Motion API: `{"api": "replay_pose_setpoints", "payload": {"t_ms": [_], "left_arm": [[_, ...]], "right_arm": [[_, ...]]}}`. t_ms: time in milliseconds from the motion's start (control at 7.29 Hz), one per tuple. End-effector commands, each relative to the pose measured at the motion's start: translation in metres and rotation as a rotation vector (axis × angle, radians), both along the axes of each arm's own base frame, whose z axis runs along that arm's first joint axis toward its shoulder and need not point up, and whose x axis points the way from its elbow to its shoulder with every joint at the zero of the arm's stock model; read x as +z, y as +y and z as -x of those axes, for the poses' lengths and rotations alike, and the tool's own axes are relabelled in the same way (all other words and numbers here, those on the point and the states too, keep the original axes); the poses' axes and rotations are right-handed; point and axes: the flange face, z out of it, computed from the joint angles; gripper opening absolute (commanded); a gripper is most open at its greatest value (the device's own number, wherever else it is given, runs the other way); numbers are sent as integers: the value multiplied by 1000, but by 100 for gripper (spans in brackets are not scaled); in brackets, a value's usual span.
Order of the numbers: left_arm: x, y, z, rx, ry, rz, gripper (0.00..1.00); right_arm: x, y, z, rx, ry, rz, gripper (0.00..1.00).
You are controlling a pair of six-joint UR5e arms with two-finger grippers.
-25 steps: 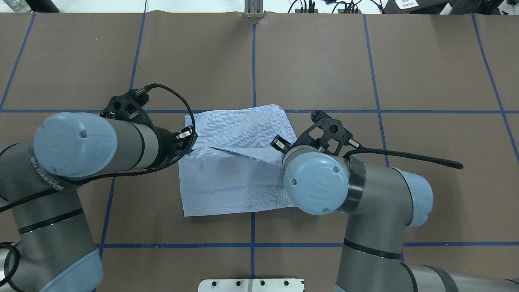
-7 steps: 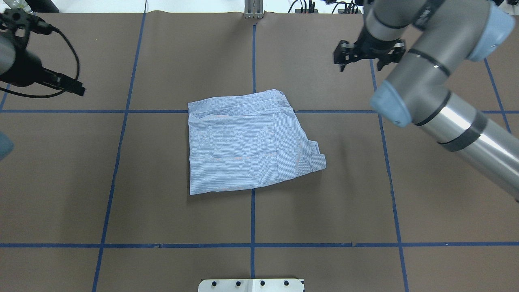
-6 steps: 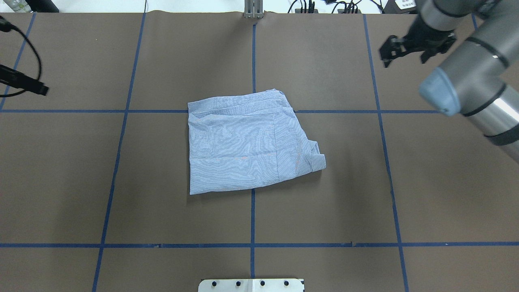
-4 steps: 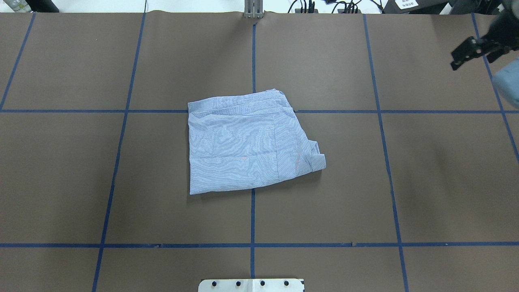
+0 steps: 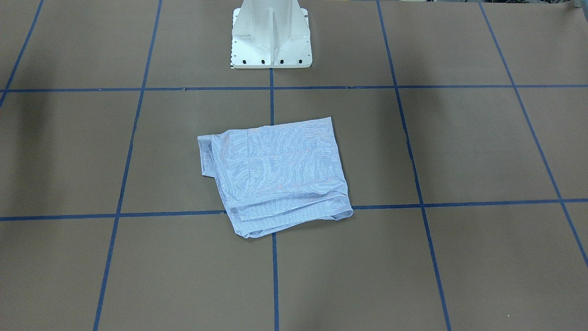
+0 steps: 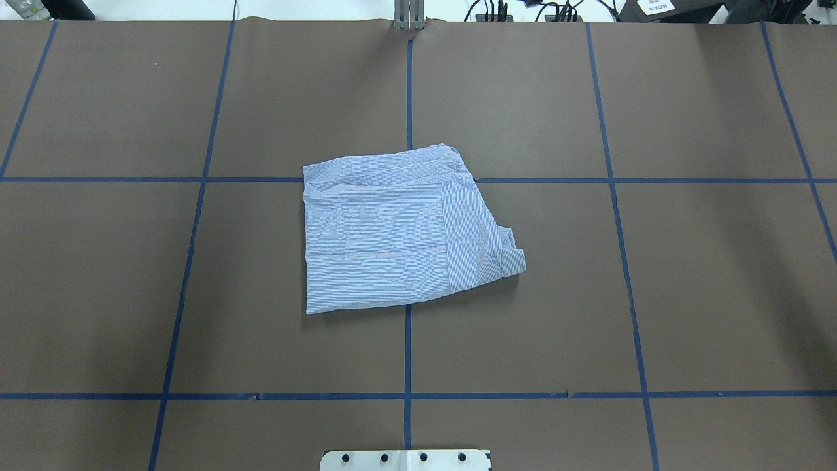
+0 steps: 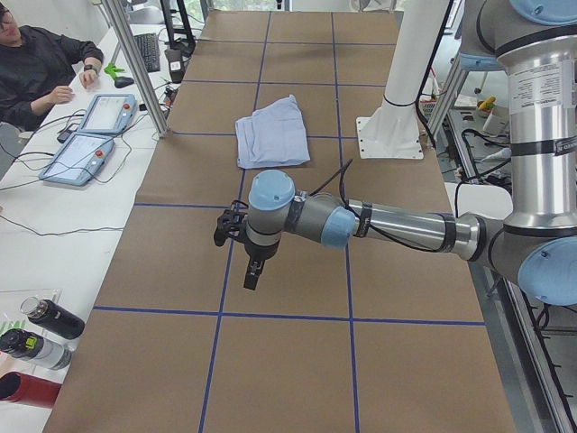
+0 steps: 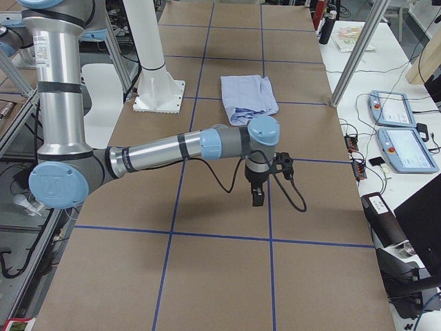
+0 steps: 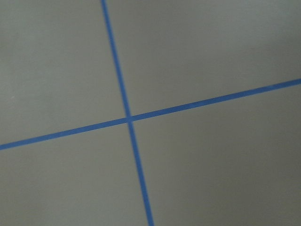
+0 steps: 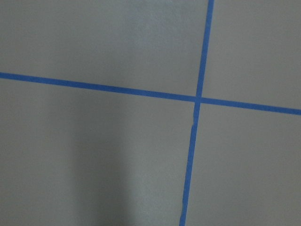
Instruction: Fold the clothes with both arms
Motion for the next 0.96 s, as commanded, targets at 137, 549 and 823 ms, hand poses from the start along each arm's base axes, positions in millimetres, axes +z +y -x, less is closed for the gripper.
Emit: {"api": "replay_pose_setpoints", "payload": {"t_ms": [137,549,823], "left_arm": [[0,12,11,-11,2,70,100],[17,36,8,38,43,92,100],[7,39,7,42,43,69,100]], "right_arm": [[3,12,-4,23,-7,3,100],[0,11,-4,42,-8,15,100],[0,11,-4,43,-8,16,100]]}}
